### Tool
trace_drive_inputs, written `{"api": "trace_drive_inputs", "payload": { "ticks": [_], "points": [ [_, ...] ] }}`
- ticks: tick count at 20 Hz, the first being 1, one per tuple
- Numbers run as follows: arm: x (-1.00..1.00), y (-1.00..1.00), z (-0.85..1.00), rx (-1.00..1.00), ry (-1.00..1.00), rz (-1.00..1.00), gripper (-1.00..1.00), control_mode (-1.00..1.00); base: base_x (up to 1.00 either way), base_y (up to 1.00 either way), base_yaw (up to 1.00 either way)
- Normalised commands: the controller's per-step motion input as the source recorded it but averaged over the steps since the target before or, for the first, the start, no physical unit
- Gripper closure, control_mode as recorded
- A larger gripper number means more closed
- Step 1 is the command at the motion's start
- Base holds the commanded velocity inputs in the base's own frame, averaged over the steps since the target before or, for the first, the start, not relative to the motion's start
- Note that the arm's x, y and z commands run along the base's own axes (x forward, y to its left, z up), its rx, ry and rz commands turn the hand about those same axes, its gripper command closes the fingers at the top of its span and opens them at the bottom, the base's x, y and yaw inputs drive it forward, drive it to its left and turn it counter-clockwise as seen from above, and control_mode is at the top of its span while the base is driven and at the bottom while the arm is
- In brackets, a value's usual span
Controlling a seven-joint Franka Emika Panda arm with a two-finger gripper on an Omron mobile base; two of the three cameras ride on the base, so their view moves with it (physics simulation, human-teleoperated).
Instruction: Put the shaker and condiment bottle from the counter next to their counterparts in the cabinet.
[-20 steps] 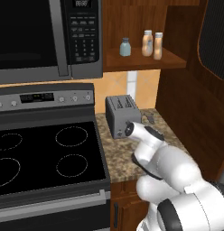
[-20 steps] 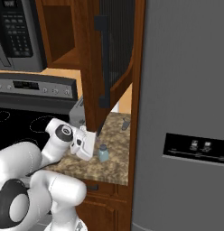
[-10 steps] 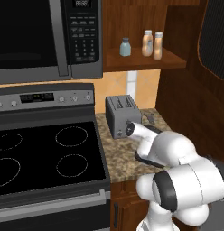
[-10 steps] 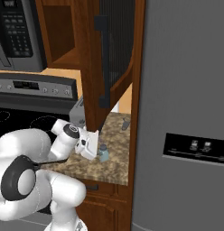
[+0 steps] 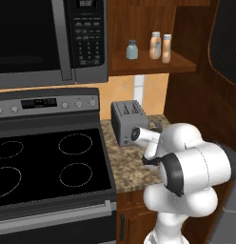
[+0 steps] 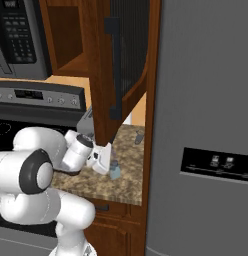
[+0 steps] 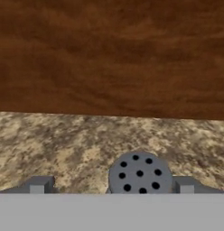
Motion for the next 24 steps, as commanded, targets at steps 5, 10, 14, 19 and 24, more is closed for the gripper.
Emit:
{"api": "trace_drive_inputs", "payload": {
  "ticks": [5, 10, 14, 19, 24],
  "points": [
    [0.0, -0.05, -0.45, 0.0, 0.0, 0.0, -1.0, -1.0, 0.0, 0.0, 0.0],
    [0.0, -0.03, -0.43, 0.0, 0.0, 0.0, -1.0, -1.0, 0.0, 0.0, 0.0],
    [0.0, 0.0, -0.43, 0.01, 0.0, 0.0, 1.0, -1.0, 0.0, 0.0, 0.0],
    [0.0, 0.0, -0.15, 0.04, 0.0, 0.0, 1.0, -1.0, 0.0, 0.0, 0.0],
    [-0.16, 0.04, 0.0, 0.01, -0.01, 0.0, 1.0, -1.0, 0.0, 0.0, 0.0]
  ]
}}
